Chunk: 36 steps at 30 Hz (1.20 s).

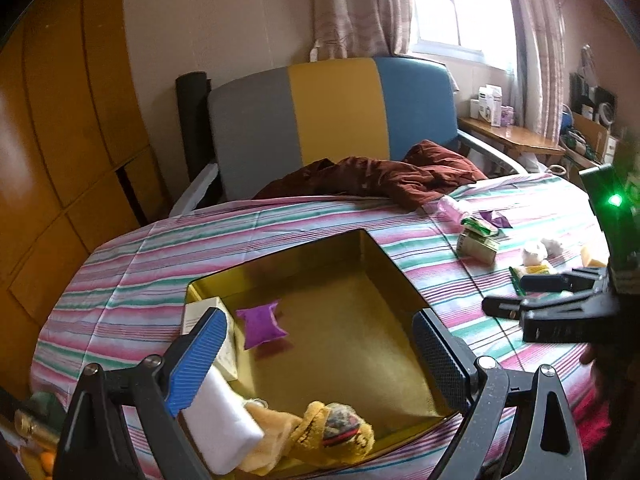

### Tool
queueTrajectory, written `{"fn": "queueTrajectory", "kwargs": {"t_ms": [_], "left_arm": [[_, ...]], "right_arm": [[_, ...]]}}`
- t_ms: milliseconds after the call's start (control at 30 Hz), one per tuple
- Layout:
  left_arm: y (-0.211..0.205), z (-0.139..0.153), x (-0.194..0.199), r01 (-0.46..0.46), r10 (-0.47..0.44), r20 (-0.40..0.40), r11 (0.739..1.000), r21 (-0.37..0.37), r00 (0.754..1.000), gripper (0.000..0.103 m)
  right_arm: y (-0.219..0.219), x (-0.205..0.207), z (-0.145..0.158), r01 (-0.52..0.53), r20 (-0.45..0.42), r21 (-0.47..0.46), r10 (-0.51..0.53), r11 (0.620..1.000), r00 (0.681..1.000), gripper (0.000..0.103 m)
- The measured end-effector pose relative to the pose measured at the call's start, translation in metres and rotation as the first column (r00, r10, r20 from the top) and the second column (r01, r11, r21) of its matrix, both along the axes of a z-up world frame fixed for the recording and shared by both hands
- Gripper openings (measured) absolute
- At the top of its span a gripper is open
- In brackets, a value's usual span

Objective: Organize objects
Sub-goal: 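Move both open tools over the remaining items on the cloth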

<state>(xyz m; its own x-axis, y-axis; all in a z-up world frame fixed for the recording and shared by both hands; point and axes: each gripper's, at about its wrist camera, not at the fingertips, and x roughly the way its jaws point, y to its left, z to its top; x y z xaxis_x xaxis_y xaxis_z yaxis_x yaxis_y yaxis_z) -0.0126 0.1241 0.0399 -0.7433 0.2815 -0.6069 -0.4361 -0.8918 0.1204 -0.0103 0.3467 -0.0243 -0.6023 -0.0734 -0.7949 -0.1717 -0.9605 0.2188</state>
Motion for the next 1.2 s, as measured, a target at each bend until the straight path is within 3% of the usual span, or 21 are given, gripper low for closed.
{"fn": "queueTrajectory", "kwargs": {"t_ms": [200, 467, 600, 733, 967, 1200], "left_arm": [[0.016, 0.0, -0.003, 0.05, -0.05, 0.017, 0.999, 0.007, 0.999, 0.095], [0.055, 0.002, -0.011, 0.129, -0.13, 0.057, 0.992, 0.016, 0.99, 0.095], [0.087, 0.004, -0.016, 0.189, -0.188, 0.063, 0.982, -0.018, 0.98, 0.095], [0.12, 0.005, -0.028, 0.246, -0.242, 0.096, 0.969, -0.034, 0.966, 0.095], [0.189, 0.001, -0.052, 0.345, -0.334, 0.116, 0.933, -0.099, 0.935, 0.095], [0.256, -0.02, -0.085, 0.436, -0.41, 0.18, 0.889, -0.143, 0.894, 0.095]], "right_arm": [[0.063, 0.008, 0.002, 0.137, 0.031, 0.017, -0.138, 0.99, 0.99, 0.076], [0.153, 0.011, 0.0, 0.334, 0.046, 0.047, -0.336, 0.941, 0.941, 0.076], [0.189, 0.021, -0.012, 0.434, 0.039, -0.013, -0.433, 0.901, 0.901, 0.076], [0.213, 0.034, -0.03, 0.507, 0.09, -0.107, -0.5, 0.855, 0.862, 0.076], [0.229, 0.05, -0.03, 0.555, 0.085, -0.213, -0.551, 0.804, 0.83, 0.076], [0.226, 0.046, -0.028, 0.523, 0.078, -0.242, -0.521, 0.817, 0.85, 0.076]]}}
